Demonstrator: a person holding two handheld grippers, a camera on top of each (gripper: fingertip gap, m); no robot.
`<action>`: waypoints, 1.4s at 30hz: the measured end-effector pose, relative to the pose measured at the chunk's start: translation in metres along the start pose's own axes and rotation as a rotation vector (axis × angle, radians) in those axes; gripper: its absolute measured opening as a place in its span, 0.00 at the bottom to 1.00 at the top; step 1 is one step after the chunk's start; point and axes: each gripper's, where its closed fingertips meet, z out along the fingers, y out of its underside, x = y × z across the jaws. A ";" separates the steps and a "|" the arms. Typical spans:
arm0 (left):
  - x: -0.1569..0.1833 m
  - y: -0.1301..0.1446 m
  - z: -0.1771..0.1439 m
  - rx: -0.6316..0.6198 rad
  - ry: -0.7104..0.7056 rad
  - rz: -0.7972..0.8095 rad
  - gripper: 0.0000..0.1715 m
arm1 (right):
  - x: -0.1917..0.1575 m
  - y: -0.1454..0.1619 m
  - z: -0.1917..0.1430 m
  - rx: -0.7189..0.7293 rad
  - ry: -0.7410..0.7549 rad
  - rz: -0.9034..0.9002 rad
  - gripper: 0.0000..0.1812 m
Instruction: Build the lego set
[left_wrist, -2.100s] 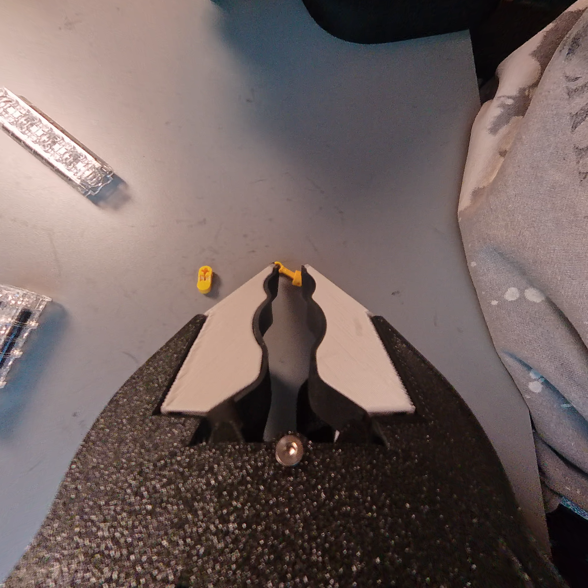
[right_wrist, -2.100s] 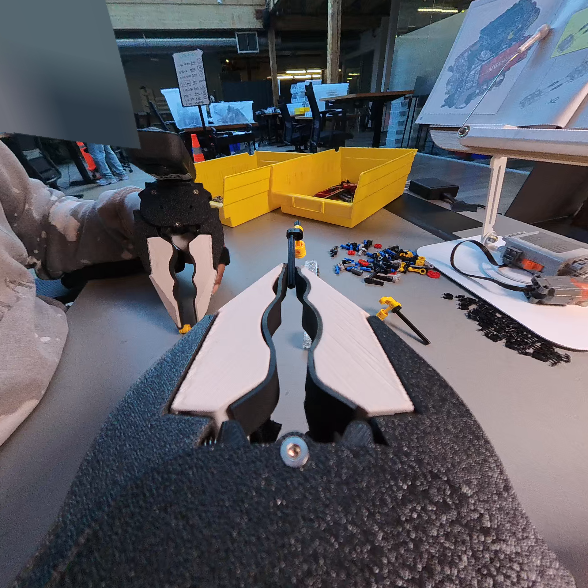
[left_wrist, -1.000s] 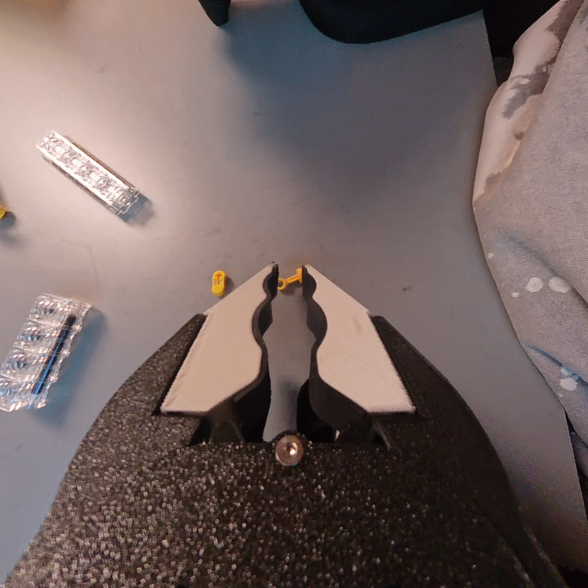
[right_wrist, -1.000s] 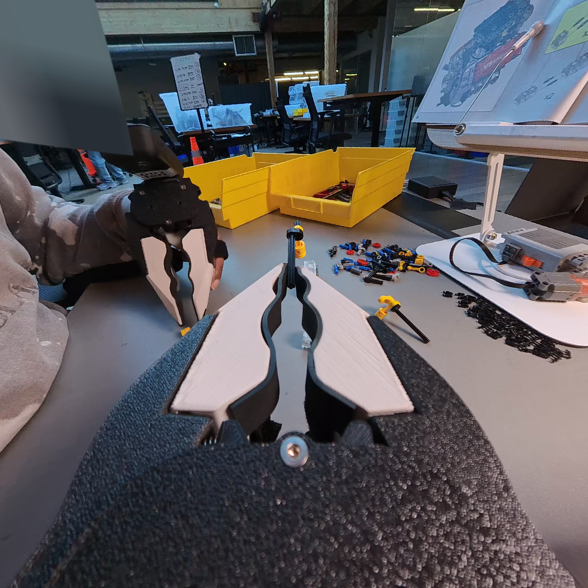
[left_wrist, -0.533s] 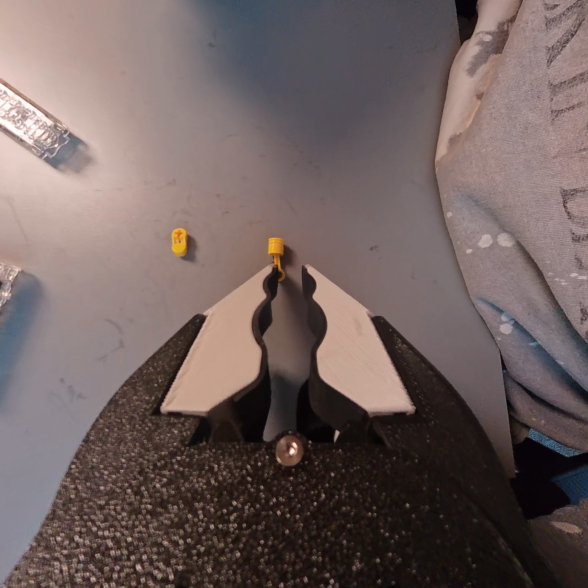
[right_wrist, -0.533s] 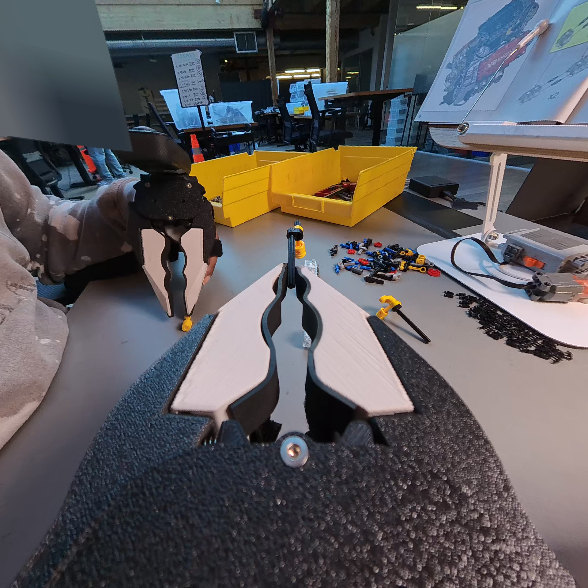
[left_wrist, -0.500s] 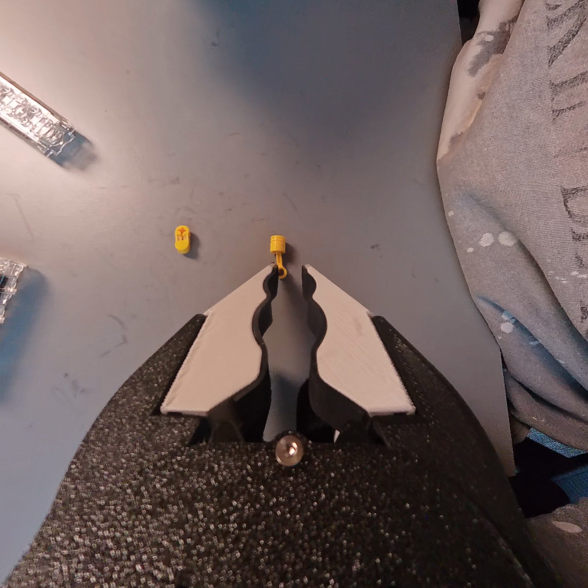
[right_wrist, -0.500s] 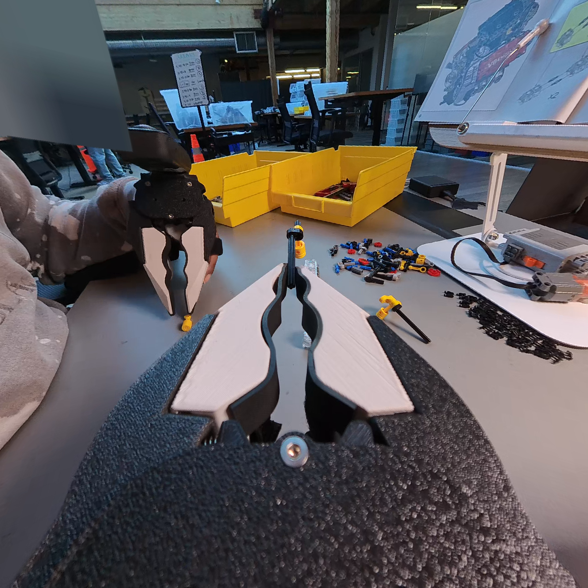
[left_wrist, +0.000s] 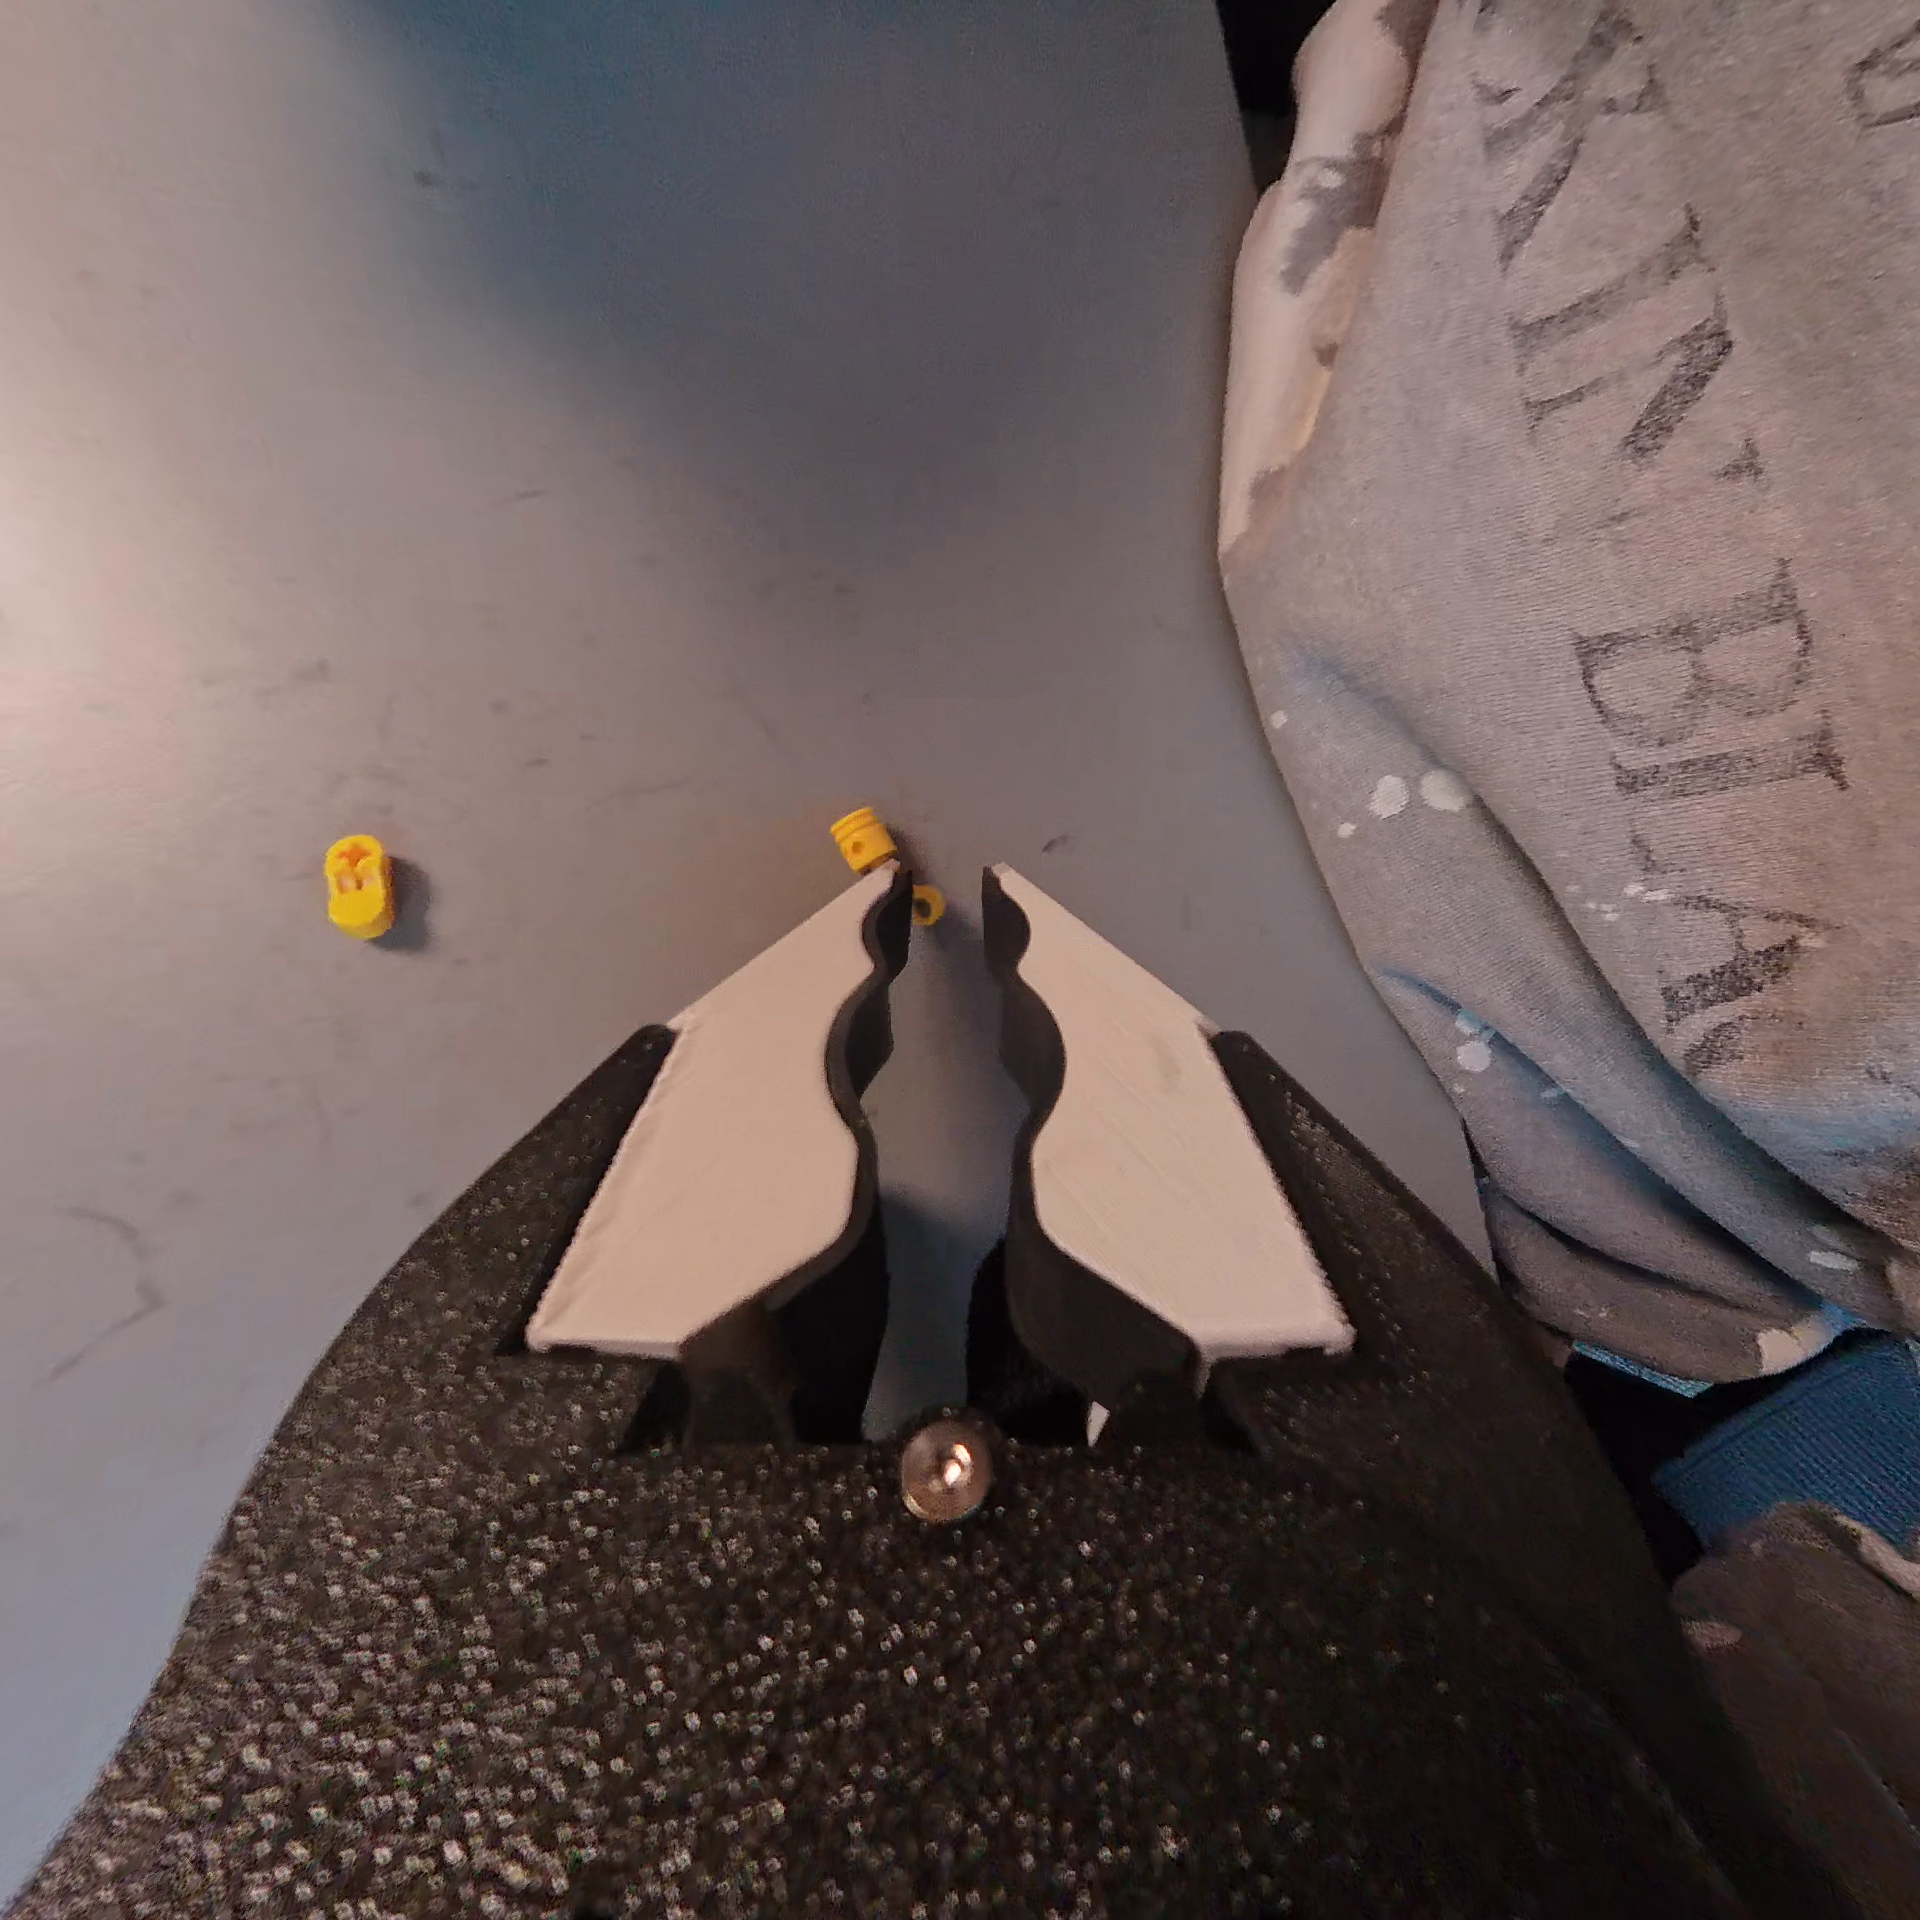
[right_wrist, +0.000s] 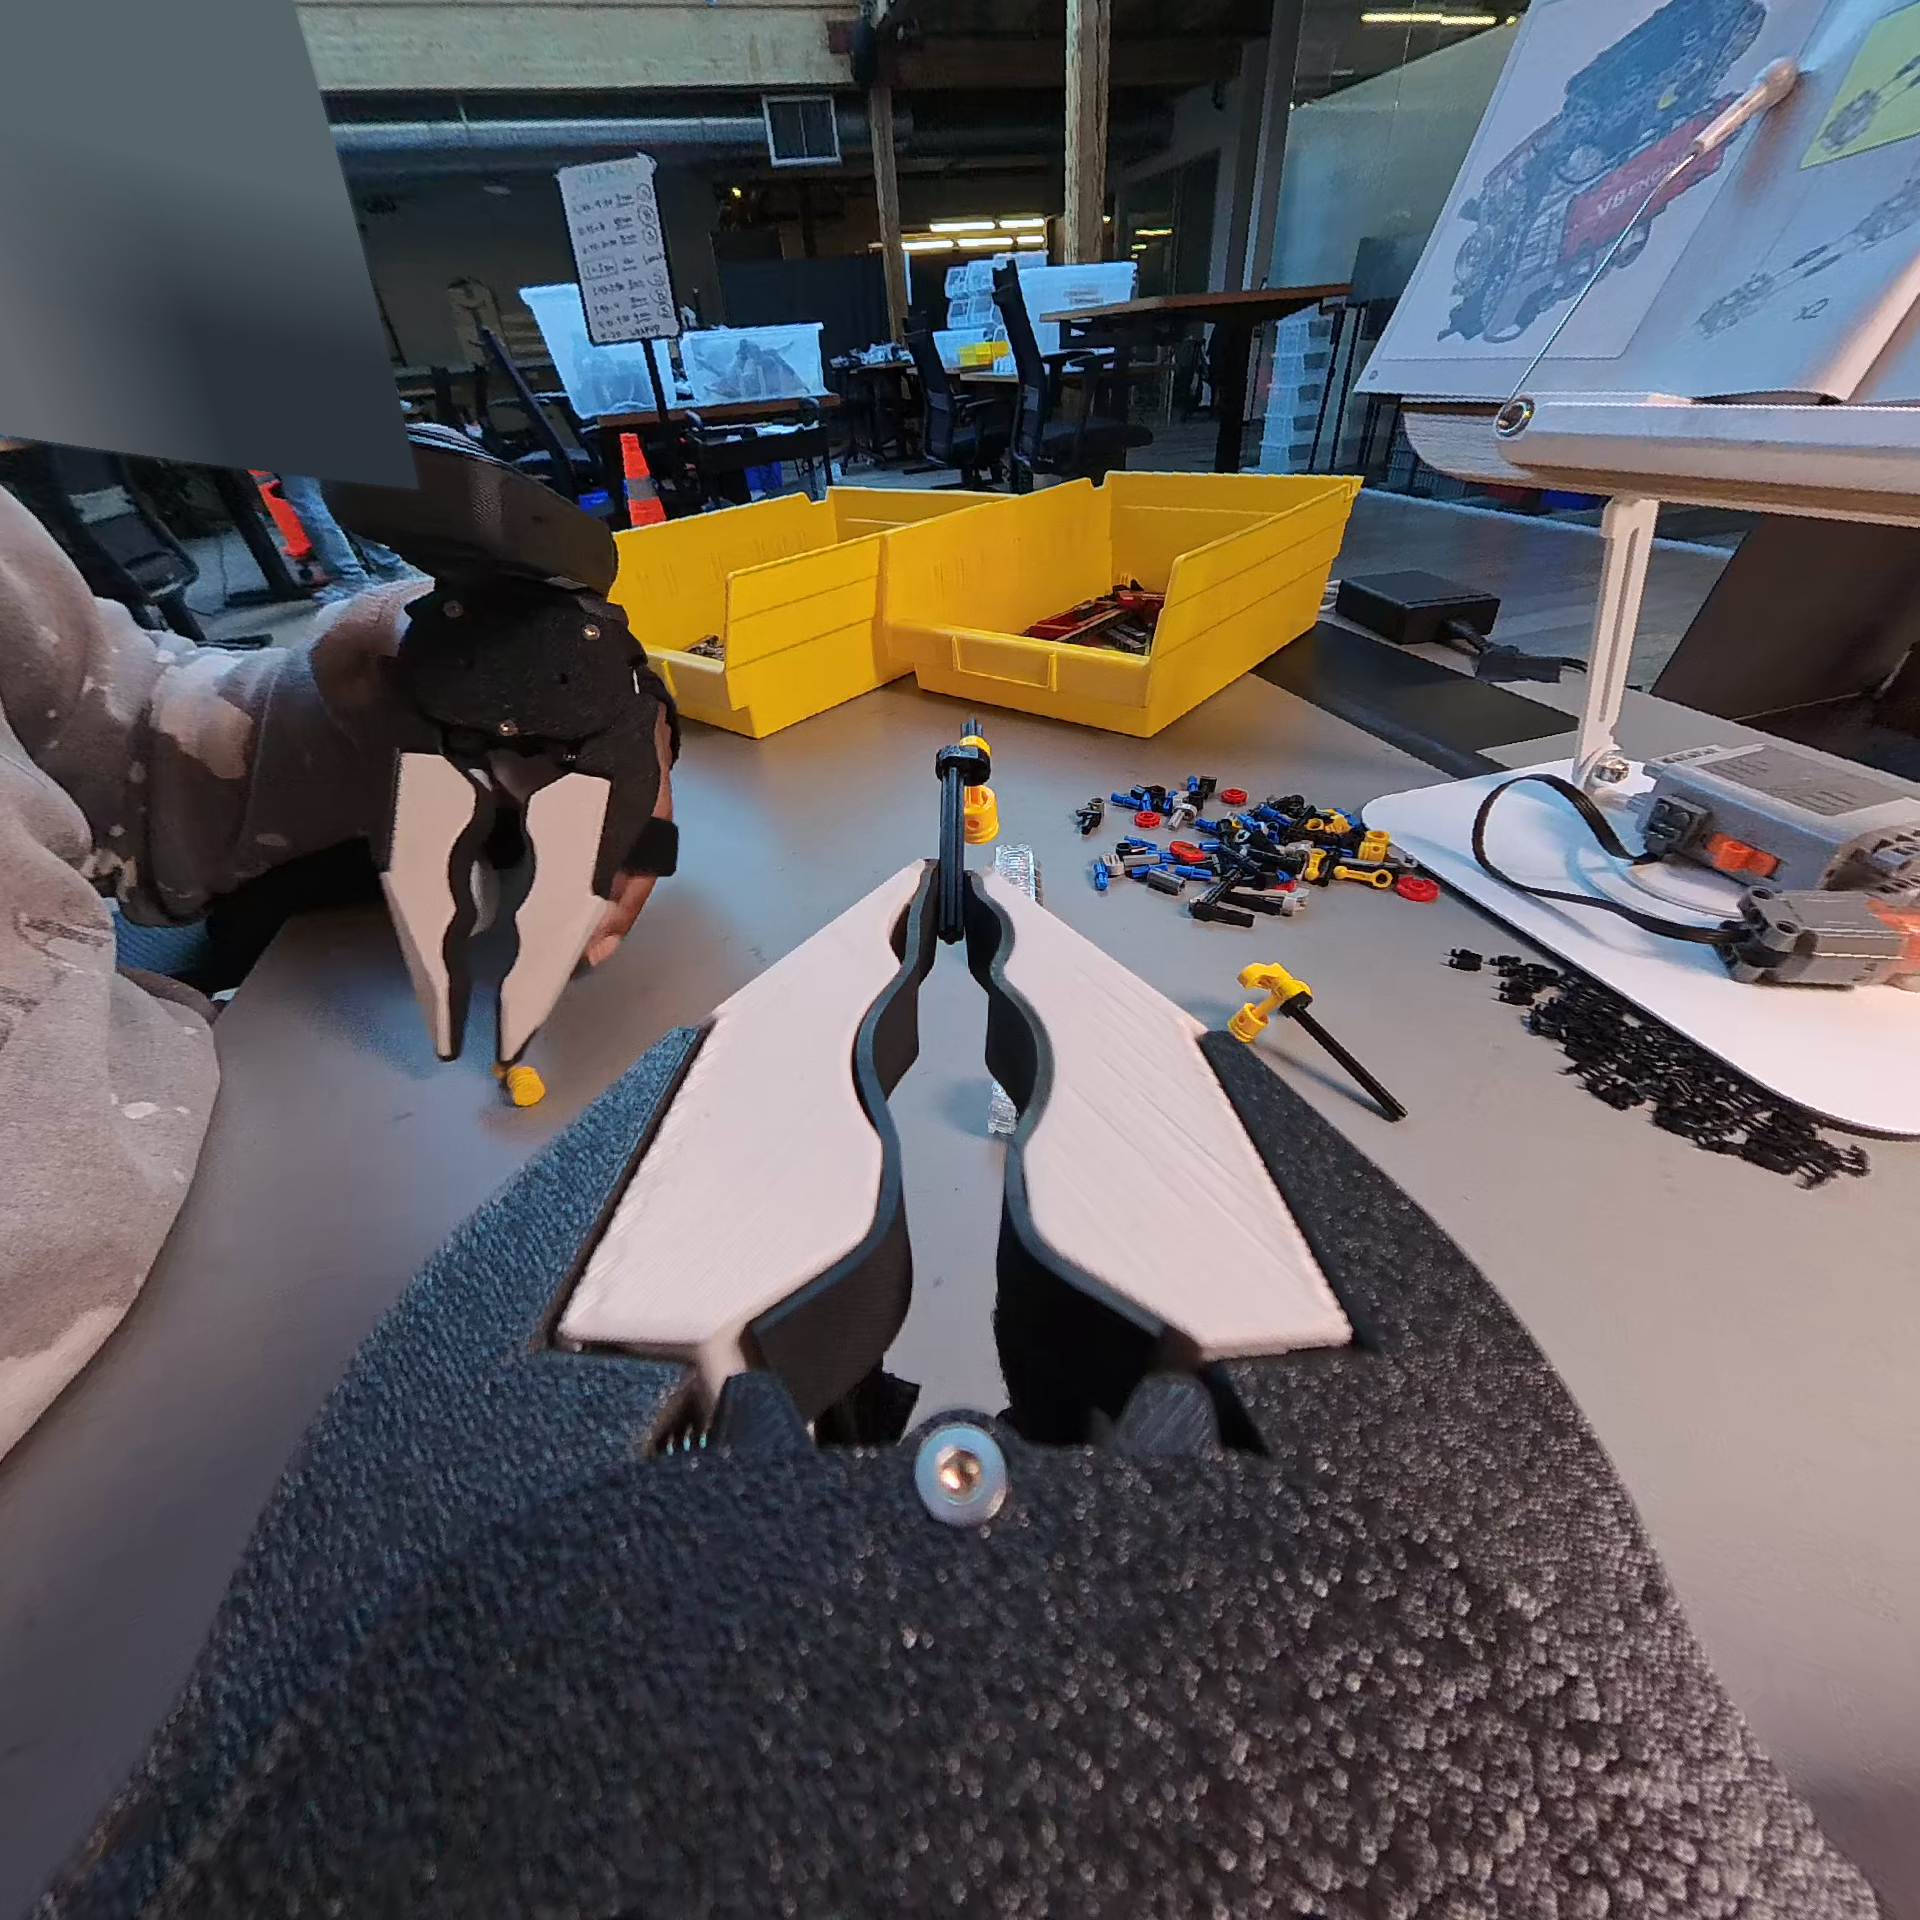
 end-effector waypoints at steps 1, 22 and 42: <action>0.006 -0.002 0.002 0.004 0.031 0.007 0.08 | 0.000 0.000 0.000 -0.001 0.000 -0.002 0.02; -0.052 -0.003 -0.017 0.007 -0.237 -0.086 0.07 | -0.003 0.003 0.002 -0.025 0.002 -0.016 0.02; -0.054 0.031 -0.031 -0.148 -0.274 0.036 0.04 | -0.002 0.003 0.002 -0.024 0.004 -0.010 0.02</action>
